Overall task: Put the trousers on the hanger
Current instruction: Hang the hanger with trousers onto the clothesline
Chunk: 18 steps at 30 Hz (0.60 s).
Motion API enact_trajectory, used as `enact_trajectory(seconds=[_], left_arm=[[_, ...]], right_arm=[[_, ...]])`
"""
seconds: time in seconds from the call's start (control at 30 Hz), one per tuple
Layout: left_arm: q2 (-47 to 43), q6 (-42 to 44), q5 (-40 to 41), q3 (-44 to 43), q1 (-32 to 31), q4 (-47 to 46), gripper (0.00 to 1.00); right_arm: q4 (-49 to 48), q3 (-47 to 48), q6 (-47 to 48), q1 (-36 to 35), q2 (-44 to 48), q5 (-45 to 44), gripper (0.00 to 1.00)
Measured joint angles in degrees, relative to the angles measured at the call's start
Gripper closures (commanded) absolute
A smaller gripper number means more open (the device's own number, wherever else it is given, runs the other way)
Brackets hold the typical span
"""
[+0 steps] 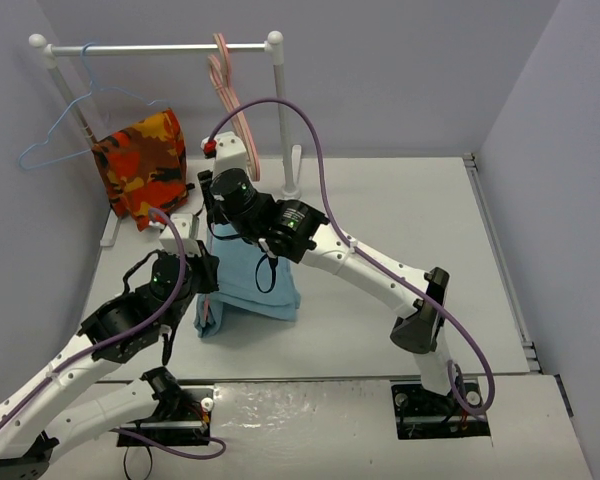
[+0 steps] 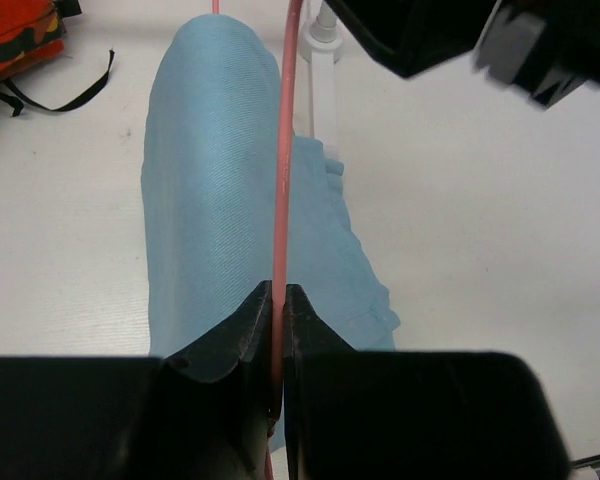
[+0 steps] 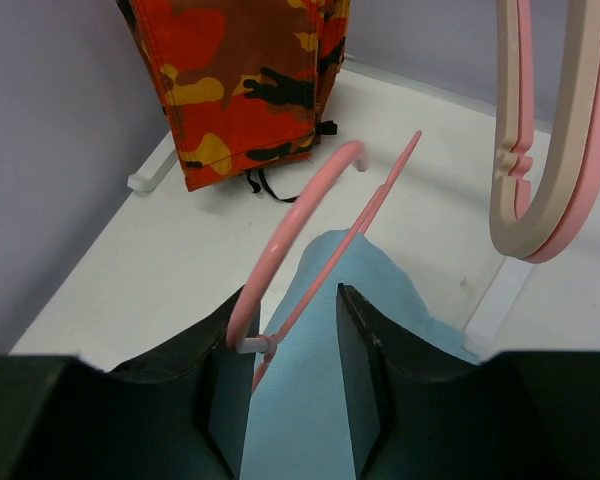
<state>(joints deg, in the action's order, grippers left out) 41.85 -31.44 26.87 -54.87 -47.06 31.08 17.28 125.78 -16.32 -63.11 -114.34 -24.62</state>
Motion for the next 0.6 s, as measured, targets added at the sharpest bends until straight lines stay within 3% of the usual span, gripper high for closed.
enact_trajectory(seconds=[0.1, 0.37, 0.47, 0.6], left_arm=[[-1.4, 0.3, 0.9, 1.7, 0.2, 0.0, 1.0], [-3.2, 0.6, 3.2, 2.6, 0.4, 0.2, 1.0], [-3.8, 1.0, 3.9, 2.7, 0.4, 0.4, 1.0], [-3.8, 2.3, 5.0, 1.7, 0.4, 1.6, 1.0]], right_arm=[[-1.0, 0.0, 0.1, 0.2, 0.0, 0.0, 0.4], [-2.6, -0.7, 0.2, 0.5, 0.3, 1.0, 0.07], [-2.9, -2.8, 0.1, 0.5, 1.6, 2.1, 0.0], [-2.8, -8.3, 0.9, 0.5, 7.0, 2.9, 0.0]])
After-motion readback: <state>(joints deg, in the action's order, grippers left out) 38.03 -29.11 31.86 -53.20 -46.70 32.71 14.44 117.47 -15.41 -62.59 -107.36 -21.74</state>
